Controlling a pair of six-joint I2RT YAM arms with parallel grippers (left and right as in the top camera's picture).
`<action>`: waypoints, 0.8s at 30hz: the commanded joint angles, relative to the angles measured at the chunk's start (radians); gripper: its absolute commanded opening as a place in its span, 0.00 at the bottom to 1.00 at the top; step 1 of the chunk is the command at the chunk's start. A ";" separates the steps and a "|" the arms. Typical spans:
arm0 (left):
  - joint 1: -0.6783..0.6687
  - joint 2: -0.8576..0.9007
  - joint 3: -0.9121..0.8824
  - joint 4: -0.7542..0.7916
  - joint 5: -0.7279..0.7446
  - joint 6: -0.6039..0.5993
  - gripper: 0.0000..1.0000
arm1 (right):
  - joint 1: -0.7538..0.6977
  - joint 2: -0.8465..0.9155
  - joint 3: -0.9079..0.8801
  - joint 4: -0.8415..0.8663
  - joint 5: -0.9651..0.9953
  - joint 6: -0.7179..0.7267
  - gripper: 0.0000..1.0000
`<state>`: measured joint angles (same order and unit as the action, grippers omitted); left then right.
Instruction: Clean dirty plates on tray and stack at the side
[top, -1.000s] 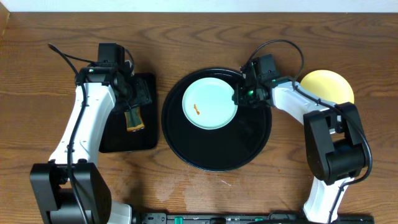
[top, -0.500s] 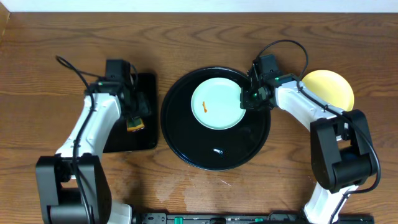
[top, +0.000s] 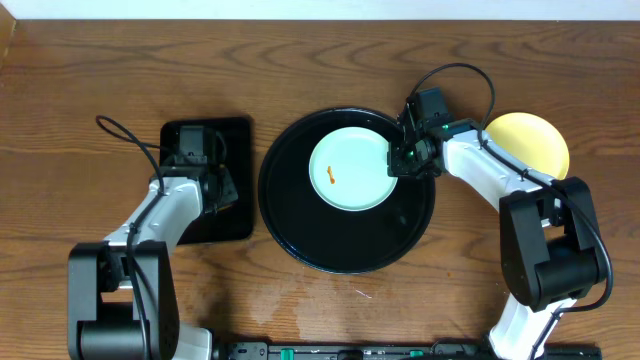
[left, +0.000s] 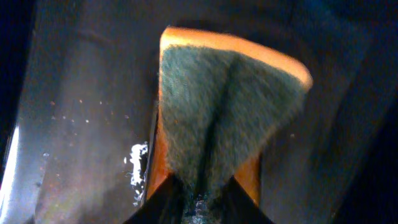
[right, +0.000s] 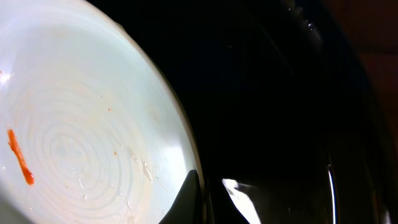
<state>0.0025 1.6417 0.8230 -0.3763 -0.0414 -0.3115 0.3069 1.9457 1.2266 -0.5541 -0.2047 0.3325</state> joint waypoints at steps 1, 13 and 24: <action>-0.002 0.065 -0.068 0.030 -0.019 0.000 0.19 | 0.016 -0.029 -0.004 0.001 0.013 -0.015 0.01; -0.002 -0.004 0.153 -0.237 0.029 0.034 0.31 | 0.016 -0.029 -0.004 0.001 0.013 -0.015 0.01; -0.002 0.060 0.111 -0.055 -0.034 0.056 0.43 | 0.016 -0.029 -0.004 0.001 0.013 -0.015 0.01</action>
<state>-0.0010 1.6272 0.9821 -0.4732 -0.0463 -0.2657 0.3069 1.9457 1.2266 -0.5541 -0.2043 0.3317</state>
